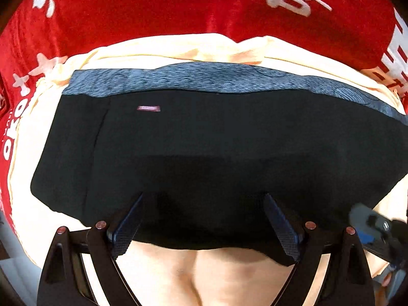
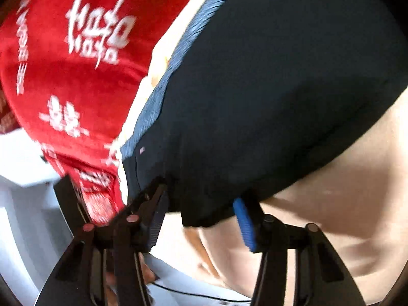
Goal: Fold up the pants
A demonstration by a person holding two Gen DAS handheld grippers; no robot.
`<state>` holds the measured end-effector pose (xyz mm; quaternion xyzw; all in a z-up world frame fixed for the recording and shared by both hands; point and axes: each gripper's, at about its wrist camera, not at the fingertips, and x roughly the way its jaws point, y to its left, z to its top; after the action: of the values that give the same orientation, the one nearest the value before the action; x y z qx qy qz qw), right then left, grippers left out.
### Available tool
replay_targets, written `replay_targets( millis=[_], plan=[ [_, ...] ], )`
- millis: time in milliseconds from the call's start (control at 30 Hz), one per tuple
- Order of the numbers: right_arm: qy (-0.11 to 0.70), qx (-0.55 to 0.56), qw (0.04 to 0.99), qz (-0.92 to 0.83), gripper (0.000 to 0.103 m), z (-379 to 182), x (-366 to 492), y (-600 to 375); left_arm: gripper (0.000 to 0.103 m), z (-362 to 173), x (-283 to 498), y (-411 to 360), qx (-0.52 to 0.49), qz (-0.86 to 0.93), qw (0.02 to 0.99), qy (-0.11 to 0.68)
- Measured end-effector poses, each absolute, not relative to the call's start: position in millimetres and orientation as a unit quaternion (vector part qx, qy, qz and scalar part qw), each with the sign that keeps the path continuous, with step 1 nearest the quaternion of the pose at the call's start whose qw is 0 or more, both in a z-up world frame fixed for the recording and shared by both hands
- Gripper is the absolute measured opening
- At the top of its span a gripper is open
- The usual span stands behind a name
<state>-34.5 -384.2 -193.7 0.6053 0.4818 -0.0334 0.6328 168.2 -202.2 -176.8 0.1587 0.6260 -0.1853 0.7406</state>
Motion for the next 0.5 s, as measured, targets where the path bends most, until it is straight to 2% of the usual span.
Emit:
replay_targets(
  millis=[33,200,367,433,467,500],
  plan=[
    [0.49,0.607,0.624,-0.042,0.01,-196.3,-32.1,-386.5,0.093,-178.1,166.0,-207.0,0.159,-0.189,0.741,0.625],
    [0.506,0.551,0.663,-0.036,0.009,-169.2,-36.7,-377.1,0.093,-176.7,140.8,-229.3,0.208,-0.224,0.736,0.604],
    [0.527,0.536,0.658,-0.047,0.01,-189.3,-44.7,-375.3,0.093,-189.4,109.8,-232.5,0.253,-0.229,0.733,0.589],
    [0.541,0.52,0.659,-0.044,0.018,-182.9,-50.8,-379.0,0.093,-191.0,110.7,-231.8,0.241,-0.226,0.734,0.593],
    [0.552,0.505,0.662,-0.049,0.026,-177.1,-55.8,-382.4,0.093,-191.7,112.3,-230.9,0.236,-0.224,0.732,0.599],
    [0.56,0.486,0.669,-0.056,0.028,-169.4,-61.6,-387.1,0.093,-191.8,114.5,-230.9,0.233,-0.221,0.728,0.606]
  ],
)
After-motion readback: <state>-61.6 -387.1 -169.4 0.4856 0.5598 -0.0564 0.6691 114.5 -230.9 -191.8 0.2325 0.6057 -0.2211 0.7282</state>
